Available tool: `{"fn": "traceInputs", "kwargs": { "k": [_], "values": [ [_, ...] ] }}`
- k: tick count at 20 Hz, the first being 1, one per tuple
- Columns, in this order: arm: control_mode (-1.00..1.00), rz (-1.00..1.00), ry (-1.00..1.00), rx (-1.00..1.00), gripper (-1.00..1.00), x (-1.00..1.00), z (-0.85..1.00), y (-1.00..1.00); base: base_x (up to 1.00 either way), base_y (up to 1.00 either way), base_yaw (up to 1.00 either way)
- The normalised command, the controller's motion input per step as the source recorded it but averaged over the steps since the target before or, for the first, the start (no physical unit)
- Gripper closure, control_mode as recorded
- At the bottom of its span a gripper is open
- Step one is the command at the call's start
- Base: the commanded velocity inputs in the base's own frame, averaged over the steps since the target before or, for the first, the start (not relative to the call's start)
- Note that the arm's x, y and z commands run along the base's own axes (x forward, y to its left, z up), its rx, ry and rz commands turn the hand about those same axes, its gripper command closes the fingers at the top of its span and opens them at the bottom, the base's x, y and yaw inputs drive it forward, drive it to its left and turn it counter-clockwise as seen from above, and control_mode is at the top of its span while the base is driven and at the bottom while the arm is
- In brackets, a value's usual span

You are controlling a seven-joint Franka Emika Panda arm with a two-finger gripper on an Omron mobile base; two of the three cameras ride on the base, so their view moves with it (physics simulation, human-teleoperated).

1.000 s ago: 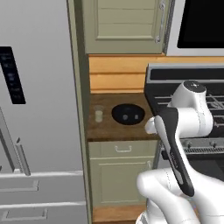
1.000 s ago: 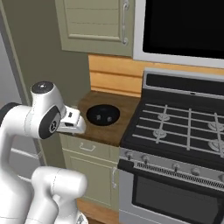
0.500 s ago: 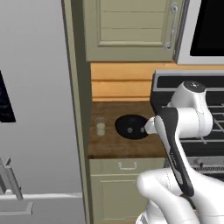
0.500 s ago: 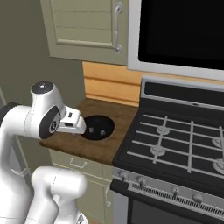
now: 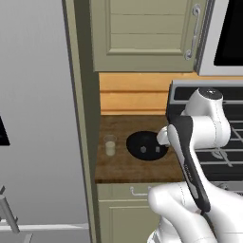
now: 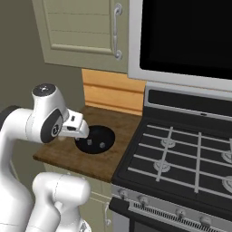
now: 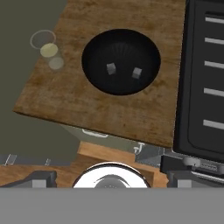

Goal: Grab a lemon wedge from the fridge and one ice cube from the ice bowl, and put them in the glass of lemonade.

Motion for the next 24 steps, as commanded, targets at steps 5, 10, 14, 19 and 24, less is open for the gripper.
{"fn": "traceInputs", "kwargs": {
  "k": [5,10,14,19,24],
  "values": [
    [-1.0,0.0,0.0,0.0,-1.0,0.0,0.0,0.0,0.04,0.0,0.0],
    [-1.0,0.0,0.0,0.0,-1.0,0.0,-0.01,0.0,0.0,0.0,0.0],
    [-1.0,0.0,-0.03,0.0,-1.0,0.01,-0.19,0.0,0.0,0.0,0.0],
    [-1.0,0.0,-0.04,0.0,-1.0,0.21,-0.32,0.0,0.0,0.0,0.0],
    [-1.0,0.02,0.03,0.0,-1.0,0.36,-0.25,0.0,0.0,0.0,0.0]
  ]
}}
